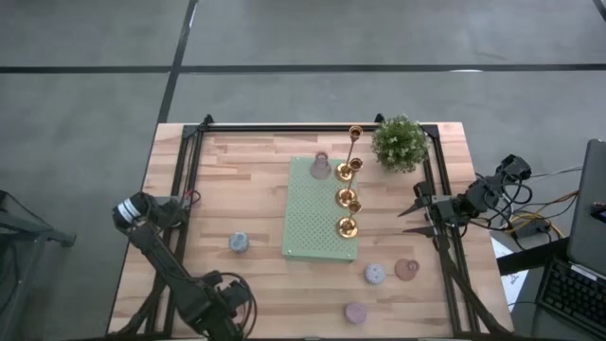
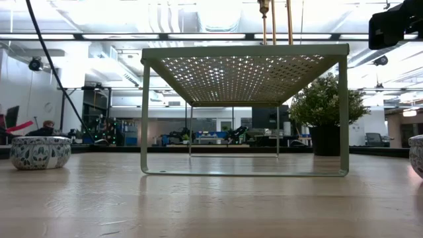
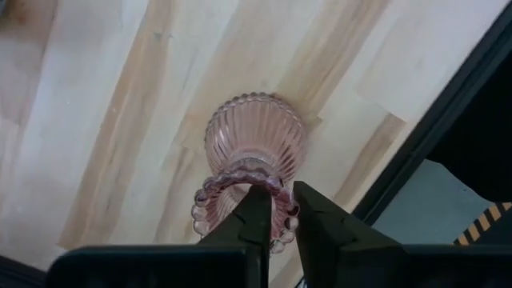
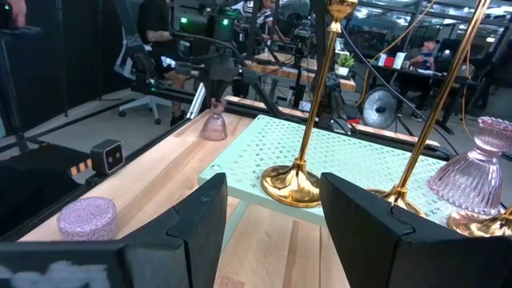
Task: Pick & Place candle stick holders
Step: Put the left purple vase on the shelf aligned with the other purple vase
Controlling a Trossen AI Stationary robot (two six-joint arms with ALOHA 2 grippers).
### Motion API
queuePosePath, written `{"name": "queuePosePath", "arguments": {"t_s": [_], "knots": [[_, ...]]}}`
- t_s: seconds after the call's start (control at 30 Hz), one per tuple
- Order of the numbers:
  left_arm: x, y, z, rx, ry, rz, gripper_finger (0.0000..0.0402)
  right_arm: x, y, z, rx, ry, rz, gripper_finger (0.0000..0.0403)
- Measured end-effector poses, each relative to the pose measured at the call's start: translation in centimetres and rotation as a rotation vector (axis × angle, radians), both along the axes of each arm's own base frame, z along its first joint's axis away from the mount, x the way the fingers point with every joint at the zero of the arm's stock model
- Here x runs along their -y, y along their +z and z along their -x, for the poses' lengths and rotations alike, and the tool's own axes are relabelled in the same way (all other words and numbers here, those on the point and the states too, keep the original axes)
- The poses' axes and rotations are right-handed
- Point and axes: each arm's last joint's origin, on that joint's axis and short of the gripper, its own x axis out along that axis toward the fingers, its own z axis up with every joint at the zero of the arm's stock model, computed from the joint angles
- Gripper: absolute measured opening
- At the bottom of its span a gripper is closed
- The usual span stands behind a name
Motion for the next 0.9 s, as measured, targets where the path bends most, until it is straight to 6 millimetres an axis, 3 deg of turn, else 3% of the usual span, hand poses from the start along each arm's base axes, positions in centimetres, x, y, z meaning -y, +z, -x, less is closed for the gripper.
{"name": "queuePosePath", "arguments": {"t_s": [0.13, 0.3, 0.7, 0.9], "knots": [[-0.5, -0.1, -0.3, -0.011, -0.009, -0.013, 0.0052, 0.0, 0.0, 0.0, 0.0, 0.0, 0.0, 0.0194], [-1.2, 0.4, -1.0, -0.041, -0.035, -0.011, 0.0039, 0.0, 0.0, 0.0, 0.0, -0.001, 0.0, 0.0194], [-2.8, 2.7, -3.2, -0.012, -0.117, -0.027, 0.0034, 0.0, 0.0, 0.0, 0.0, -0.001, 0.0, 0.0194], [-3.7, 4.8, -4.2, 0.012, -0.17, -0.02, 0.0034, 0.0, 0.0, 0.0, 0.0, -0.001, 0.0, 0.0194]]}}
